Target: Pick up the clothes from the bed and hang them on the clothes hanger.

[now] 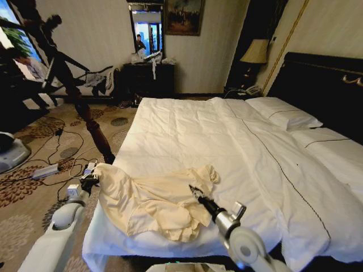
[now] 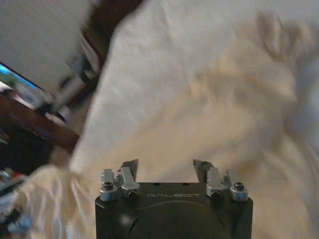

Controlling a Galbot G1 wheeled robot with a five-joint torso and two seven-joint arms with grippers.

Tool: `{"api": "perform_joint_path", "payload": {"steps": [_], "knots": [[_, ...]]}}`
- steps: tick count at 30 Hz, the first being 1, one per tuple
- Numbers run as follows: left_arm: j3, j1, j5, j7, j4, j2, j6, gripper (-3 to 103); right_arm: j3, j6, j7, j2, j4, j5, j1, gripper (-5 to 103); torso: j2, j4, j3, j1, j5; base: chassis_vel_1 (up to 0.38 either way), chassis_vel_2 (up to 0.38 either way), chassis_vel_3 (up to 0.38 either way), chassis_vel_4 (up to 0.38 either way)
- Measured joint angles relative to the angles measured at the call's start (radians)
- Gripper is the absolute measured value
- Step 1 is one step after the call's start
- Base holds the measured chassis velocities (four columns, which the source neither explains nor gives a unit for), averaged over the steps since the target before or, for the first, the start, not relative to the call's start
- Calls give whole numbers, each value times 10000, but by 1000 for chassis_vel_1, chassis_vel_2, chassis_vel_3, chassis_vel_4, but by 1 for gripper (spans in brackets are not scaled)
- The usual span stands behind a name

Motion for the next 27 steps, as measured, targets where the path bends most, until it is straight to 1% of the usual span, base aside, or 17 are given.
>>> {"api": "perform_joint_path", "payload": {"steps": [4,5,7,8,9,11,13,15,16,18,19,20,21,23,24,25,27], "knots": [[-197,715,1351,-61,-576,416,362,36,-117,-383,620,-136,362,-5,-749,77,1,1,-2,-4,-1,0,0,0,0],[-310,918,2161,-80,-748,622,440,41,-120,-436,753,-174,431,-29,-958,82,1,0,-2,-4,0,0,0,0,0],[-542,1122,4069,195,-744,1094,-36,46,-107,-468,932,-212,499,-77,-1251,87,1,2,-1,-3,0,0,0,0,0],[-658,1165,4880,704,-628,1410,-687,52,-99,-468,964,-211,520,-105,-1315,92,1,0,-2,-4,1,0,0,0,0],[-658,1165,4880,704,-628,1410,-687,52,-99,-468,964,-211,520,-105,-1315,92,1,0,-2,-4,1,0,0,0,0],[-799,1216,5237,2926,-218,2165,-2826,63,-96,-466,977,-174,627,-171,-1403,99,1,-4,-2,-3,3,0,0,0,0],[-812,1212,5060,3394,-119,2280,-3286,68,-98,-466,978,-168,668,-176,-1424,100,1,-4,-1,-3,2,0,0,0,0],[-881,1171,3984,5449,181,2632,-4469,74,-100,-470,973,-164,788,-179,-1498,100,1,-2,-1,-2,0,0,0,0,0],[-983,1126,3260,7077,317,2822,-4902,79,-74,-488,974,-175,853,-172,-1546,100,0,-3,-1,-3,0,0,0,0,0],[-1128,1022,2522,8791,433,2984,-5148,89,31,-490,983,-182,877,-153,-1534,100,1,-1,-1,-3,0,0,0,0,0],[-1128,1022,2522,8791,433,2984,-5148,89,31,-490,983,-182,877,-153,-1534,100,1,-1,-1,-3,0,0,0,0,0],[-1292,948,1980,10092,447,3088,-5096,94,145,-490,999,-176,910,-76,-1466,100,1,-2,-1,-3,0,0,0,0,0],[-1351,929,1818,10467,443,3124,-5034,94,206,-487,1013,-167,936,-19,-1423,100,1,-3,-1,-3,0,0,0,0,0],[-1835,685,847,13167,458,3422,-4288,100,536,-481,1174,-116,1151,417,-1106,100,1,3,0,-2,2,0,0,0,0],[-1927,549,723,13884,554,3528,-4088,100,588,-481,1205,-115,1188,482,-1045,100,1,2,-1,-1,3,0,0,0,0],[-1927,549,723,13884,554,3528,-4088,100,588,-481,1205,-115,1188,482,-1045,100,1,2,-1,-1,3,0,0,0,0],[-2002,287,634,14964,816,3735,-3799,100,642,-483,1232,-115,1218,534,-977,100,0,-1,0,-1,2,0,0,0,0]]}}
